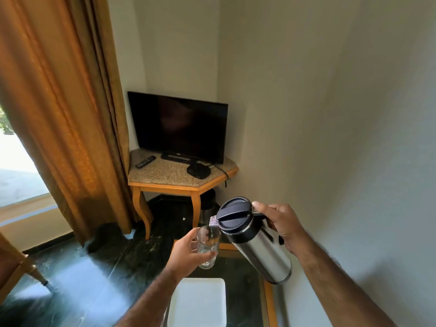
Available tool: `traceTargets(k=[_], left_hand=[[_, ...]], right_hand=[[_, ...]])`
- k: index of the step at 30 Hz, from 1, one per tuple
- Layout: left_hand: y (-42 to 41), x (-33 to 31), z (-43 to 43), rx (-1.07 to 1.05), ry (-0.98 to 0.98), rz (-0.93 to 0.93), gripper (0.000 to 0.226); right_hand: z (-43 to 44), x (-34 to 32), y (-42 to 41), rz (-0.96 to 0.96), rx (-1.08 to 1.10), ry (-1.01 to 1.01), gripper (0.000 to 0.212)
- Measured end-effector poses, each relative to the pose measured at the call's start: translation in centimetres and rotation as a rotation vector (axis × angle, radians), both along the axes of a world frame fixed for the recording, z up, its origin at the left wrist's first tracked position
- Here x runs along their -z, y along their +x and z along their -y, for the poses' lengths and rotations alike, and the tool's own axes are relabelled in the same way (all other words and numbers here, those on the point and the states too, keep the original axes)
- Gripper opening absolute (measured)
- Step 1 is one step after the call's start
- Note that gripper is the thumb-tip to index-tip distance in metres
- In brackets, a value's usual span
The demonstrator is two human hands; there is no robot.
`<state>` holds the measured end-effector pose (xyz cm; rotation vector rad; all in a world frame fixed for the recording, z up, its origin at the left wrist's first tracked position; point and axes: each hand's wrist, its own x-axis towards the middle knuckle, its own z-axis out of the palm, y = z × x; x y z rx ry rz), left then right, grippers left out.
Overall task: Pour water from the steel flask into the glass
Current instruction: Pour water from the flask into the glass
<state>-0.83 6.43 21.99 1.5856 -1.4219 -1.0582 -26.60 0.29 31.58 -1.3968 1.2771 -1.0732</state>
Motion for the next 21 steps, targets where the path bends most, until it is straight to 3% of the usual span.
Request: traceTargets(k=[21], left_hand=[[1.3,-3.9,0.5,-0.001,-0.073,-0.059,0.059]], right_hand=[[0.8,-8.4,2.8,-0.292,-0.078,-0.1,0.06]])
